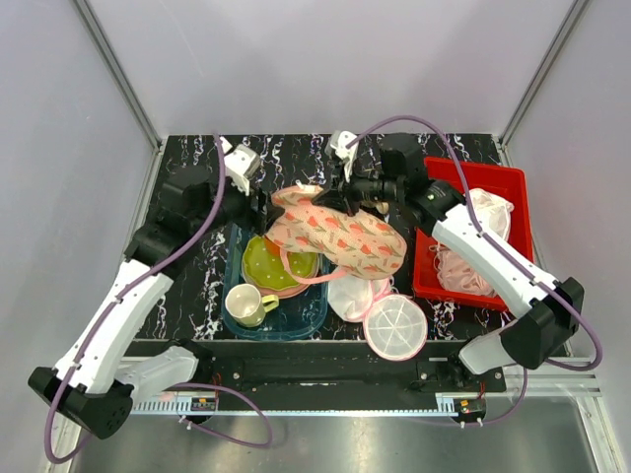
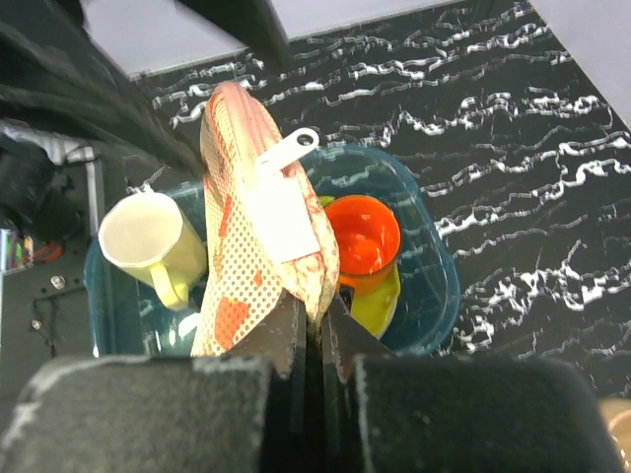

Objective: Unzip the laundry bag and remove the bra

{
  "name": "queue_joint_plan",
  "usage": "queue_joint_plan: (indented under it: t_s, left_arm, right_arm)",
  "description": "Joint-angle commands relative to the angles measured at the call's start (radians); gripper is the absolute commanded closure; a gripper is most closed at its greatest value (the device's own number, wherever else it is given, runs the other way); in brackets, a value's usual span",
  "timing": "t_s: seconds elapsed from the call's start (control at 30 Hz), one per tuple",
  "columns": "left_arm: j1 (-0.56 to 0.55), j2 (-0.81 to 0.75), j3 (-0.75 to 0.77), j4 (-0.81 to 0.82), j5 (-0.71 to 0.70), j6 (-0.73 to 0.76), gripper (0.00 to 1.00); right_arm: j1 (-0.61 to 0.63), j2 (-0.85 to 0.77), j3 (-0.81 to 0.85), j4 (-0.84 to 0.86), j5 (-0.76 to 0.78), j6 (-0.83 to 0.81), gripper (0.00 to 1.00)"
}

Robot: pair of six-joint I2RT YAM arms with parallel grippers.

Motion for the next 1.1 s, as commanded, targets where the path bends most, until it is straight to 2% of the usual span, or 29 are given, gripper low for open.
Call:
queue_joint_plan:
  t_s: [0.0,0.03,0.1,0.13,0.23,0.3,0.43,0.5,0.57,0.73,1.07]
  left_arm:
    - [0.002,-0.044,0.159,-0.081,-0.053,0.006,0.17]
    - [0.017,-0.051,0.178,-0.086,0.02,-0.005,0.09]
    - [0.044,-0.055,0.237,-0.078,0.128,-0.078,0.06]
    - [0.052,-0.048,0.259,-0.067,0.241,-0.113,0.01]
    - [0.063,0.031,0.336,0.002,0.411,-0.299,0.01]
    - [0.065,0.112,0.377,0.008,0.437,-0.415,0.05]
    - [0.065,0.206,0.382,0.005,0.424,-0.529,0.14]
    - [0.063,0.25,0.374,0.025,0.466,-0.592,0.23]
    - [0.06,0.271,0.353,0.061,0.542,-0.65,0.25]
    - [0.057,0.304,0.353,0.083,0.542,-0.676,0.26]
    - [0.058,0.301,0.325,0.137,0.615,-0.713,0.36]
  right_arm:
    - [0.021,-0.116,-0.093,0.096,0.079,-0.077,1.0]
    - [0.023,-0.131,-0.116,0.108,0.086,-0.091,1.0]
    - [0.021,-0.176,-0.185,0.158,0.114,-0.097,1.0]
    - [0.023,-0.19,-0.207,0.174,0.123,-0.097,1.0]
    - [0.021,-0.243,-0.277,0.245,0.163,-0.086,1.0]
    - [0.023,-0.268,-0.308,0.277,0.178,-0.082,1.0]
    - [0.021,-0.28,-0.319,0.271,0.179,-0.086,1.0]
    - [0.021,-0.288,-0.323,0.266,0.177,-0.089,1.0]
    - [0.023,-0.293,-0.323,0.259,0.174,-0.092,1.0]
    - [0.023,-0.296,-0.323,0.258,0.166,-0.095,1.0]
    - [0.023,-0.274,-0.314,0.246,0.152,-0.091,1.0]
